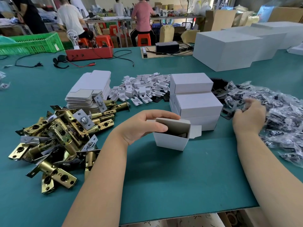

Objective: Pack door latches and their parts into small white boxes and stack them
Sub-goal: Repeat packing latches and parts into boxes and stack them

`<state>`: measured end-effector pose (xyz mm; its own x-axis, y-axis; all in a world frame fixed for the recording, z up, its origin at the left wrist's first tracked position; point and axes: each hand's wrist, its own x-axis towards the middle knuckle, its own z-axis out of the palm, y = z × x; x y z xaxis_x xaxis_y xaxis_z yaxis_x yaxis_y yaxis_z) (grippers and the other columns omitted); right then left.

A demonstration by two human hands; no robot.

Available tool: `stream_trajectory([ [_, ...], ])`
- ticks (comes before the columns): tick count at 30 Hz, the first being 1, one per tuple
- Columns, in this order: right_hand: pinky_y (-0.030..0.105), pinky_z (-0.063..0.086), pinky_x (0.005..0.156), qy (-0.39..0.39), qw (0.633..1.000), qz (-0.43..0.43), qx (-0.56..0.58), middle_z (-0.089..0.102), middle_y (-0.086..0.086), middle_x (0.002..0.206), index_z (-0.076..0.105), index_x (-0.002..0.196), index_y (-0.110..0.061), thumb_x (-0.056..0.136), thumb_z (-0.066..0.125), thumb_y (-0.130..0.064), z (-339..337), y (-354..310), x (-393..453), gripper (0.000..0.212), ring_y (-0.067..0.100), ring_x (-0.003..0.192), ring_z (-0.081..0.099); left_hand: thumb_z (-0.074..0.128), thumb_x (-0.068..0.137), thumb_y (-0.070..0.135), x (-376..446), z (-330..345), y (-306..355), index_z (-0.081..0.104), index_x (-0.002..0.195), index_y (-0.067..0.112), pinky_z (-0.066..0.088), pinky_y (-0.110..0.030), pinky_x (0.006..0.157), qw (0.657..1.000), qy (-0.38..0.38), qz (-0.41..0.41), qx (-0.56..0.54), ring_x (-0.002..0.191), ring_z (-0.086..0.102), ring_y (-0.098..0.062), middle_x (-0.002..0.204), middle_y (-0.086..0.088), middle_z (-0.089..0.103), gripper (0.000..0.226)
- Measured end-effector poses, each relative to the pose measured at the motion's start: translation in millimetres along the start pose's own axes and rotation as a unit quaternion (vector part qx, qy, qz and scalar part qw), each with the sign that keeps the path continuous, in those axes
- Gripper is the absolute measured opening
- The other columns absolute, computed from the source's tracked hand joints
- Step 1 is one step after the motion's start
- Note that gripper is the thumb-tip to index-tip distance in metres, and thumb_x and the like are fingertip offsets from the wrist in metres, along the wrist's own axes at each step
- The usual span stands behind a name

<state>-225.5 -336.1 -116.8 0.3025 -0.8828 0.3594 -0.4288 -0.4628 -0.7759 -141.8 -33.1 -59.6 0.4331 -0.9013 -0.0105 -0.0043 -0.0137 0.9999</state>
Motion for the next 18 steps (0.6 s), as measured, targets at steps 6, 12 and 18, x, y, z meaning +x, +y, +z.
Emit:
stream_trajectory([
  [6, 0.009, 0.033, 0.081, 0.046, 0.996, -0.028, 0.07, 0.045, 0.011, 0.113, 0.055, 0.13, -0.007, 0.095, 0.051, -0.008, -8.3, -5.4, -3.6, 0.036, 0.026, 0.098, 0.051, 0.066, 0.063, 0.026, 1.1, -1.7, -2.2, 0.076, 0.1, 0.033, 0.048, -0.016, 0.081, 1.0, -0.003, 0.005, 0.005, 0.093, 0.064, -0.007, 0.102, 0.007, 0.073, 0.039],
  [12, 0.016, 0.051, 0.079, 0.024, 0.929, -0.075, 0.361, 0.069, -0.009, 0.089, 0.068, 0.101, -0.021, 0.09, 0.062, -0.012, -39.2, -58.9, -25.4, 0.016, 0.0, 0.078, 0.061, 0.064, 0.067, 0.029, 4.0, -3.7, -4.4, 0.076, 0.101, 0.035, 0.048, -0.015, 0.08, 1.0, 0.001, 0.007, 0.018, 0.094, 0.065, -0.006, 0.103, 0.008, 0.073, 0.036],
  [18, 0.014, 0.052, 0.074, -0.167, 0.88, -0.282, 0.345, 0.068, -0.024, 0.081, 0.066, 0.094, -0.037, 0.082, 0.07, -0.01, -51.6, -117.3, -92.4, 0.029, -0.002, 0.077, 0.064, 0.047, 0.09, 0.035, 15.2, 1.8, -9.4, 0.076, 0.099, 0.03, 0.052, -0.022, 0.081, 0.993, 0.105, -0.012, 0.058, 0.091, 0.066, -0.01, 0.102, 0.003, 0.074, 0.031],
])
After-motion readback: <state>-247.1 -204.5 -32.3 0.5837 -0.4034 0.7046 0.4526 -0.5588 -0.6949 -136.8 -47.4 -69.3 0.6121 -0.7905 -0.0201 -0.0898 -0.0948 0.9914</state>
